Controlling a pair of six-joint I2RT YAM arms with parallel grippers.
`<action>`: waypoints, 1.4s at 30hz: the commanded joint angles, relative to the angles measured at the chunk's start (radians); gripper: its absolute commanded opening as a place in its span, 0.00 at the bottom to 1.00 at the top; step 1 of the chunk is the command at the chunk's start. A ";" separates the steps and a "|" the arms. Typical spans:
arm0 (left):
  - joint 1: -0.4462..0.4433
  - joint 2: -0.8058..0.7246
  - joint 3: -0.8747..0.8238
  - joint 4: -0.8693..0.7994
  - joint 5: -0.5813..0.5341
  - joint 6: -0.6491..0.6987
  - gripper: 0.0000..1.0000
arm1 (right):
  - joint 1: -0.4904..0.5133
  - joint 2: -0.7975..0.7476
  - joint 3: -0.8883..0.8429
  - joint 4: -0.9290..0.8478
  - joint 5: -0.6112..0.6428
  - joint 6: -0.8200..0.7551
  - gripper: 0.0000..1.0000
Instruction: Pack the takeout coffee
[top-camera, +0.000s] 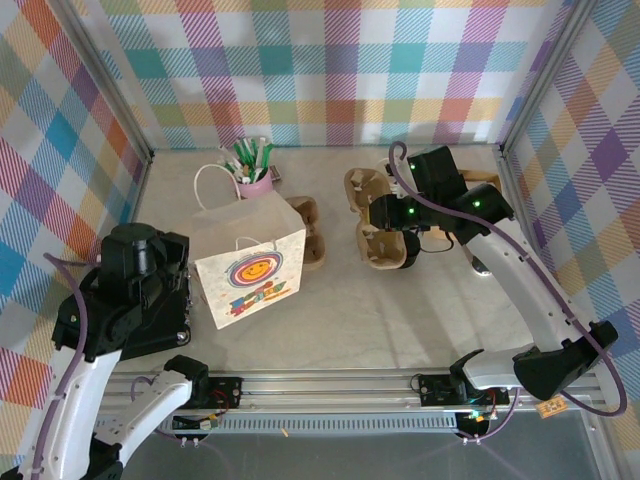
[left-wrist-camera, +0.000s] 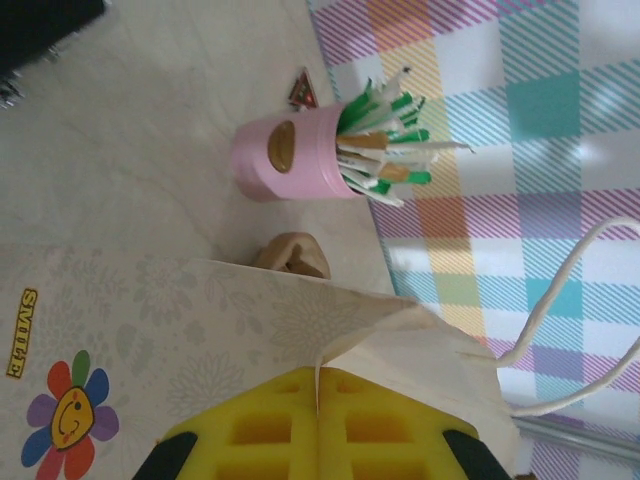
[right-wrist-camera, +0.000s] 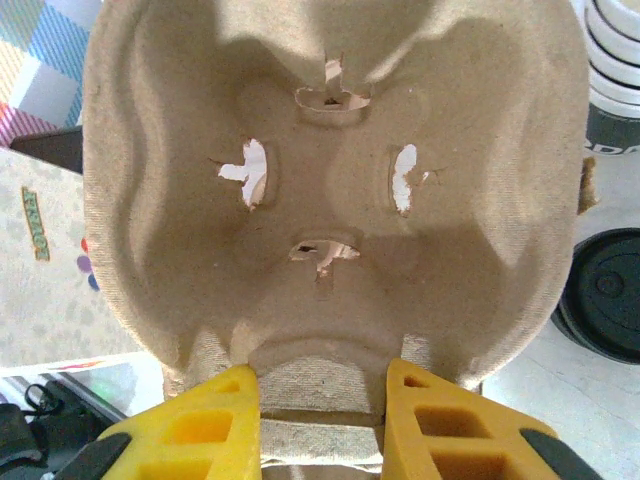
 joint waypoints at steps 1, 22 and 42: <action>-0.009 -0.051 -0.043 -0.028 -0.055 0.010 0.00 | -0.002 -0.014 -0.030 0.049 -0.050 -0.005 0.00; -0.017 -0.017 -0.054 -0.101 0.051 0.220 0.72 | -0.002 -0.091 -0.063 0.008 0.003 -0.022 0.00; -0.032 0.663 0.682 -0.500 0.359 1.513 0.55 | -0.002 -0.157 -0.080 -0.022 0.003 -0.002 0.00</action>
